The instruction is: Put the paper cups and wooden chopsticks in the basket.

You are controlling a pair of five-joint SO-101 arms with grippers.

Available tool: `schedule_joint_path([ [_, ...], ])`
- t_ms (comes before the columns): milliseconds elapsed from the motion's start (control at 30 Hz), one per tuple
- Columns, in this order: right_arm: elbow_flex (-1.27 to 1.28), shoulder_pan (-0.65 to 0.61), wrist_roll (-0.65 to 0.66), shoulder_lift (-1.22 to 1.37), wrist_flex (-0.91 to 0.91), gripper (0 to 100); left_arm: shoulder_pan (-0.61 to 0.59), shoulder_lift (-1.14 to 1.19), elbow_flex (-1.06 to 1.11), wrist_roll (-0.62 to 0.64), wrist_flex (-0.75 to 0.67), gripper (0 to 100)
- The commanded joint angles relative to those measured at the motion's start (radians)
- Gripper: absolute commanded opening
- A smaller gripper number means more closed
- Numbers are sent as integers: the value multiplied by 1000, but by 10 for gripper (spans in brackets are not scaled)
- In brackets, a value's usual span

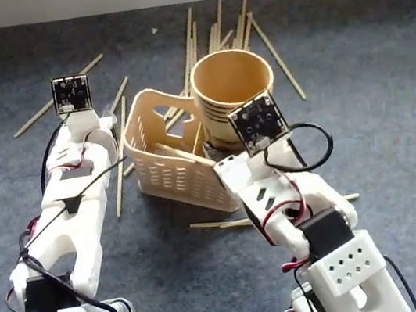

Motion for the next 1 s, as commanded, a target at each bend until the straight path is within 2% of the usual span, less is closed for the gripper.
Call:
schedule_joint_path([
  [0, -47, 15, 48, -15, 35, 414, 8, -4, -24, -9, -20, 120],
  [633, -318, 13, 52, -19, 36, 421, 8, -4, -27, -9, -20, 120],
  [800, -216, -1, 55, -18, 35, 421, 8, -4, -27, -9, -20, 120],
  [967, -22, -50, 126, -19, 33, 421, 8, -4, -28, -9, -20, 120],
])
